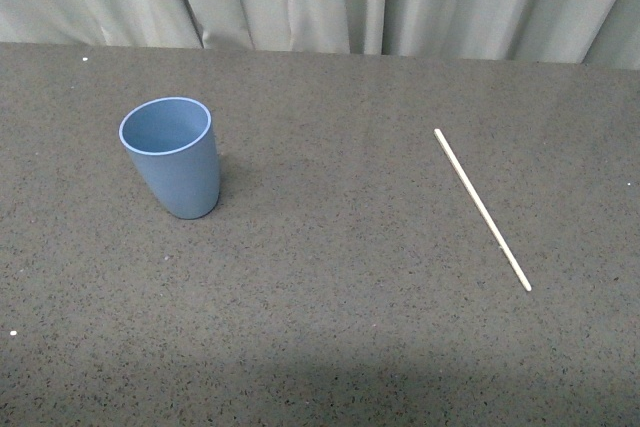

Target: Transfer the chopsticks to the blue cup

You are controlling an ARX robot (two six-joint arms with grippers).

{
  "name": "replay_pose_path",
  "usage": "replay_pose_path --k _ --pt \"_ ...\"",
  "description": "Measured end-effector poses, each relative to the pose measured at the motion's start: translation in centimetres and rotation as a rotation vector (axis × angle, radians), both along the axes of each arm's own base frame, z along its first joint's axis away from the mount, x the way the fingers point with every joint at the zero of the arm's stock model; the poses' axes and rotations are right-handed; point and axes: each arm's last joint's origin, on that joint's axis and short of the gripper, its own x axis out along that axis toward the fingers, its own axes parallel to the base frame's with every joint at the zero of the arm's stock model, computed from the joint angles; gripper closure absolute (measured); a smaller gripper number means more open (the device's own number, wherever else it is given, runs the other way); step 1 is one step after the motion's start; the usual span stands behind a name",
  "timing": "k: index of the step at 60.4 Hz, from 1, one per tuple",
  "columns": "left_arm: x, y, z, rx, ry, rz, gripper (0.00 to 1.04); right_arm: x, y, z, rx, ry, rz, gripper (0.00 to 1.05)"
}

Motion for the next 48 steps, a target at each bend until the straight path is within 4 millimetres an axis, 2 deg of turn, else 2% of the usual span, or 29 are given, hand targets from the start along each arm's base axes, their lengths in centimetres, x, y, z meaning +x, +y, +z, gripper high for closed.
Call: replay_pose_path --k 48 --pt "0.0 0.0 0.0 0.0 0.0 0.0 0.07 0.0 0.0 0.0 0.0 0.0 0.0 0.09"
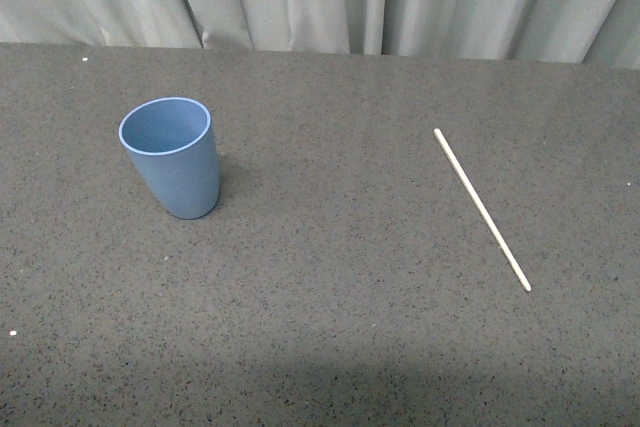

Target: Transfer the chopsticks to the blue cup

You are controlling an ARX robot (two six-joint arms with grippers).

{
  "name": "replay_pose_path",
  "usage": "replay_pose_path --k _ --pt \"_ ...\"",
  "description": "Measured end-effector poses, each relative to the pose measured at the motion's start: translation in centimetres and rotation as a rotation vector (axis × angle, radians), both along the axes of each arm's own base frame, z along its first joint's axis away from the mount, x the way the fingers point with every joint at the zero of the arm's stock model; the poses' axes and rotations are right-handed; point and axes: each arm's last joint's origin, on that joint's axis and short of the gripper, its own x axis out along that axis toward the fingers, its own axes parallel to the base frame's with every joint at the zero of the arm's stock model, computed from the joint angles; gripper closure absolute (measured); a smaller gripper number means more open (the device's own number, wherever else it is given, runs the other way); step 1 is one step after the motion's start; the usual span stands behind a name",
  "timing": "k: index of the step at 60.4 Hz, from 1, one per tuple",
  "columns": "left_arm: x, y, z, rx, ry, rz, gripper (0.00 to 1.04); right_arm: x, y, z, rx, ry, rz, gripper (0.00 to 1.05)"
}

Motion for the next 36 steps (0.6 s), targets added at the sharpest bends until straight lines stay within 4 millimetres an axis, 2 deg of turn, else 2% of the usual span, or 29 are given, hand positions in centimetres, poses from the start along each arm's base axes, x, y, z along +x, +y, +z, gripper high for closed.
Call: replay_pose_path --k 13,17,21,29,36 --pt "0.0 0.0 0.0 0.0 0.0 0.0 0.07 0.0 0.0 0.0 -0.009 -0.002 -0.008 0.09" --pt "0.0 0.0 0.0 0.0 0.0 0.0 0.07 0.2 0.0 0.6 -0.106 -0.043 -0.132 0.09" --pt "0.0 0.0 0.0 0.0 0.0 0.001 0.07 0.7 0.1 0.5 -0.194 -0.015 -0.134 0.09" --pt "0.0 0.0 0.0 0.0 0.0 0.0 0.07 3.2 0.2 0.6 -0.242 0.105 -0.01 0.09" --pt "0.0 0.0 0.0 0.0 0.0 0.0 0.07 7.3 0.0 1.9 -0.219 0.258 0.084 0.09"
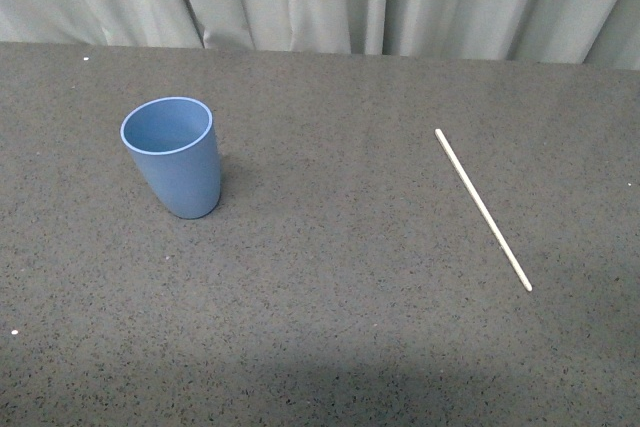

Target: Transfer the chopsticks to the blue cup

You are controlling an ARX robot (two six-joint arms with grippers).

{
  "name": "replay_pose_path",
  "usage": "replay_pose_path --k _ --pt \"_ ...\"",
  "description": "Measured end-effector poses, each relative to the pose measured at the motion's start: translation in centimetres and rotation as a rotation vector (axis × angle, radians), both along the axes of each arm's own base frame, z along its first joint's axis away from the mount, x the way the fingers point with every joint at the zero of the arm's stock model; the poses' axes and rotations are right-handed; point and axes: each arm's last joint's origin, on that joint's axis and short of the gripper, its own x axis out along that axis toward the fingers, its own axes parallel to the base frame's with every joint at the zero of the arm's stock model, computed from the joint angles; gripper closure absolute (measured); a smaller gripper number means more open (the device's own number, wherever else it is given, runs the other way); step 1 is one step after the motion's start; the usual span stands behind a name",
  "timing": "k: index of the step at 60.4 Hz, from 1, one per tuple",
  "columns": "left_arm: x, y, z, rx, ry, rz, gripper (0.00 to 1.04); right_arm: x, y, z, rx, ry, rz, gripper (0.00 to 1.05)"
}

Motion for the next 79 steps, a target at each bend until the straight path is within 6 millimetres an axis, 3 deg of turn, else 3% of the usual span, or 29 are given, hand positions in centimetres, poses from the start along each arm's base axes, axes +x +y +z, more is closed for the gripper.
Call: replay_pose_path --k 18,27,31,51,79 --pt "0.0 0.0 0.0 0.0 0.0 0.0 0.07 12.8 2.2 -0.2 0.093 0.448 0.109 0.09" --pt "0.0 0.0 0.0 0.0 0.0 0.0 0.07 18.3 4.2 -2.9 0.118 0.681 0.089 0.09" --pt "0.0 0.0 0.0 0.0 0.0 0.0 0.07 19.8 5.0 -4.3 0.13 0.763 0.075 0.09" --pt "0.0 0.0 0.0 0.0 0.0 0.0 0.07 23.6 8.3 -9.9 0.091 0.974 0.025 0.09" --pt "0.0 0.0 0.0 0.0 0.0 0.0 0.07 26.0 9.7 -12.7 0.06 1.031 -0.005 0.1"
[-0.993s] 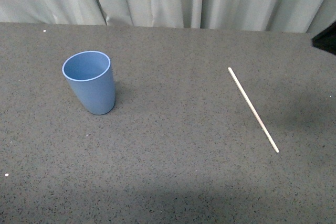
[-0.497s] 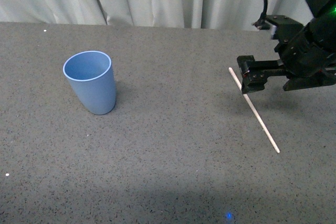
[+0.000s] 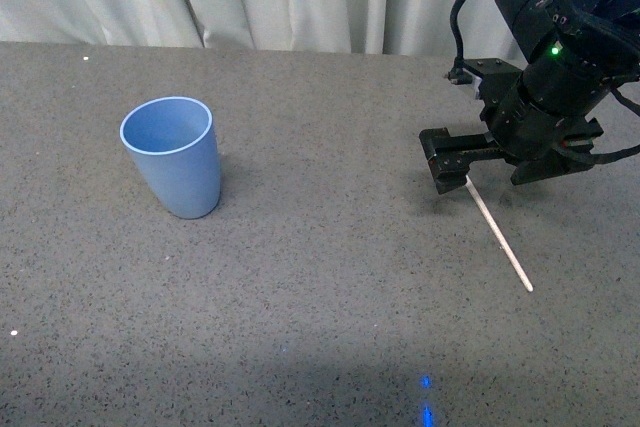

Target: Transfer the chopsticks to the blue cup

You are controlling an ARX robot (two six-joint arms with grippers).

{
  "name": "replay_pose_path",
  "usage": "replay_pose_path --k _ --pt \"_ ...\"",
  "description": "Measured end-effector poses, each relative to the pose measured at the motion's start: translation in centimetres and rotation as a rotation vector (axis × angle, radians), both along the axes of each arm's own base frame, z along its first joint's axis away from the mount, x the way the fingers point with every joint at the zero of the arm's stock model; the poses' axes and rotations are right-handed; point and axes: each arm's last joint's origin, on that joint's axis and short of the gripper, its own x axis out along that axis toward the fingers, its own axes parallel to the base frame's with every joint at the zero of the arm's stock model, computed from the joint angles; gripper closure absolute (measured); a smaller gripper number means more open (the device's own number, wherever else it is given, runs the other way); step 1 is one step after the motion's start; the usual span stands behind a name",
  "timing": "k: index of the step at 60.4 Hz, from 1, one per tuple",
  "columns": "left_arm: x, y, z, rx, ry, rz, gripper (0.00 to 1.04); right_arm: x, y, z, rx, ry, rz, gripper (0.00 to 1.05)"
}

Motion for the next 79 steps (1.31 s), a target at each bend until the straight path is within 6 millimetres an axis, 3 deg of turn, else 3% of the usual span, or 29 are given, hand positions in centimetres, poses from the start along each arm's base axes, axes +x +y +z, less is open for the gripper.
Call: replay_pose_path --k 36,52,59,72,79 --pt "0.0 0.0 0.0 0.0 0.0 0.0 0.07 0.6 0.5 -0.5 -0.006 0.013 -0.05 1.02" --pt "0.0 0.0 0.0 0.0 0.0 0.0 0.07 0.2 1.1 0.0 0.056 -0.074 -0.047 1.04" --pt "0.0 0.0 0.0 0.0 0.0 0.0 0.07 -0.7 2.4 2.6 0.166 -0.234 0.018 1.04" --pt "0.0 0.0 0.0 0.0 0.0 0.0 0.07 -3.0 7.2 13.0 0.419 -0.845 0.283 1.04" --pt "0.0 0.0 0.0 0.0 0.0 0.0 0.07 -4.6 10.3 15.9 0.538 -1.108 0.459 1.04"
